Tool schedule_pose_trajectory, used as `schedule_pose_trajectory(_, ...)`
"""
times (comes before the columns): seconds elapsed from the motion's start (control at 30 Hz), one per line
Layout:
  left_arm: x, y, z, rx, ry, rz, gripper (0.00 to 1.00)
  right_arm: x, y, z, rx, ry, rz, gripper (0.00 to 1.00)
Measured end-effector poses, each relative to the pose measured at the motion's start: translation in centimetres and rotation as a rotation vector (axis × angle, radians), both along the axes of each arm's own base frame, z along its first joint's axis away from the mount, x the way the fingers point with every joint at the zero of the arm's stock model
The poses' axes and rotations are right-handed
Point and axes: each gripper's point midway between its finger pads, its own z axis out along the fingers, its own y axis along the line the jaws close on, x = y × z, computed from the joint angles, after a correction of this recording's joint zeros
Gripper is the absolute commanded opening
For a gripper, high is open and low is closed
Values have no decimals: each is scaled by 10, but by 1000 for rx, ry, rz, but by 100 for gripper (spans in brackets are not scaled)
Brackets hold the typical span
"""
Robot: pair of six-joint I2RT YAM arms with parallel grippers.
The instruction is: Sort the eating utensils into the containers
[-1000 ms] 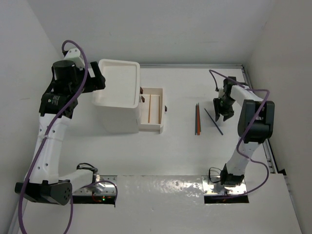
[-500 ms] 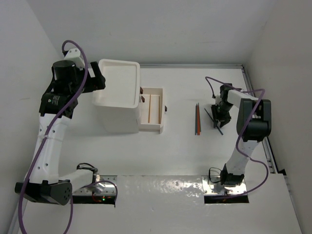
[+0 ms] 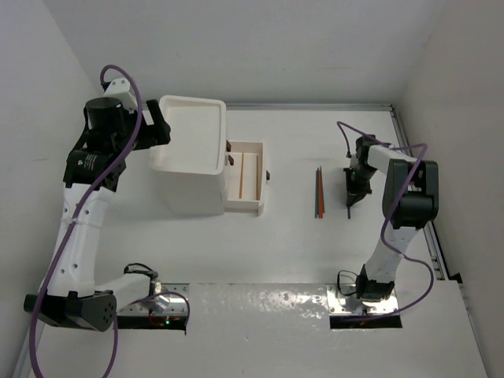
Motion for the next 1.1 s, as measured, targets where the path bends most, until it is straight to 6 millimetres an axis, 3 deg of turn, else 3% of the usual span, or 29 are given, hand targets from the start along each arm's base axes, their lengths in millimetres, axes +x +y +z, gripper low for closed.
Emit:
schedule_pose_trajectory(0.13,0,0,0,0,0,0,84,8,17,2,21,-33,-42,0)
schedule_pose_trajectory(0.27,0,0,0,0,0,0,84,23,66,16,47,-95,3,0)
schedule_pose_trajectory(0.37,0,0,0,0,0,0,84,44,110,46,88,-195,38,0)
schedule_pose_trajectory(0.53,0,0,0,0,0,0,84,76,191,121,223,-432,78,0)
schedule_pose_trajectory(0.67,0,0,0,0,0,0,84,85,245,153,351,-513,83,0)
schedule_pose_trajectory(0.8,0,0,0,0,0,0,84,89,291,146,424,-487,84,2)
schedule_pose_trajectory(0.87,0,0,0,0,0,0,84,92,311,131,438,-457,85,6)
schedule_pose_trajectory(0.9,0,0,0,0,0,0,84,91,321,121,443,-435,84,14)
schedule_pose_trajectory(1.03,0,0,0,0,1,0,84,83,337,93,434,-369,76,34)
schedule_pose_trajectory(1.1,0,0,-2,0,3,0,84,81,336,89,418,-365,74,36)
